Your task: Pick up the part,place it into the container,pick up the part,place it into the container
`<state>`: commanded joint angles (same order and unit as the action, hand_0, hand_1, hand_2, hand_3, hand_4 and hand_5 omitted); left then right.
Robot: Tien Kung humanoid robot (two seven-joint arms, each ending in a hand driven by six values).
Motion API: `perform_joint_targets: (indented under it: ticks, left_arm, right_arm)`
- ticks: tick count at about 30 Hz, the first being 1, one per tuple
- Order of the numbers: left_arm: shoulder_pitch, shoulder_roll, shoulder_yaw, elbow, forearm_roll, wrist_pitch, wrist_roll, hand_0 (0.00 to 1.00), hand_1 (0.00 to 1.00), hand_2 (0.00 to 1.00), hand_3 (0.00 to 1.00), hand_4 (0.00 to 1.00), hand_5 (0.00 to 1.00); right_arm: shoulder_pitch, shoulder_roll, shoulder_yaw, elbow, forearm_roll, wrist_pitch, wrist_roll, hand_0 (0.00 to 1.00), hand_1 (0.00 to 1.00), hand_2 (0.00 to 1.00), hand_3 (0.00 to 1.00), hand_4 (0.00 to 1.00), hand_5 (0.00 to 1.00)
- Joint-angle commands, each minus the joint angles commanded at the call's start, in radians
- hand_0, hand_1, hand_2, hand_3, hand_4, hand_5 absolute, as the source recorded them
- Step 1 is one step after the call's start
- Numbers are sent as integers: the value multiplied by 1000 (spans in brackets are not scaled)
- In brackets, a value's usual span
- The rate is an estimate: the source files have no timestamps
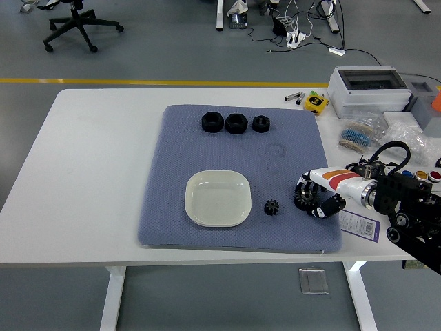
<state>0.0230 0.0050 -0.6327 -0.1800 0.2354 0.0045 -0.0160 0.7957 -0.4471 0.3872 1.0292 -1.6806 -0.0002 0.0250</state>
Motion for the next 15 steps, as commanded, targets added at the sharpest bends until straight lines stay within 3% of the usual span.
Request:
perform_joint_targets:
  ticks: [1, 6, 7, 15]
  left_arm:
    - [0, 0, 1, 0, 0, 0, 0, 874, 861, 891, 638, 581, 781]
    - [1, 0, -4, 0, 6, 1, 2, 874, 861, 891, 638, 581, 781]
    - [2, 0, -5, 0, 7, 1, 3, 874, 859, 889, 636, 580, 781]
    - [7, 1, -21, 0, 24, 2, 7, 873, 858, 889, 637, 580, 781]
  right_arm:
    - [-1, 0, 0, -1, 1, 0, 0, 207, 326, 417, 461, 564, 102]
    - [-9, -6, 9, 6, 17, -3, 0, 207, 326, 417, 461, 564, 102]
    - [-10, -7, 11, 10, 19, -4, 1, 147, 252, 373, 446, 595, 97]
    - [-22, -17, 46, 76, 30, -11, -5, 106, 227, 356, 445, 596, 132]
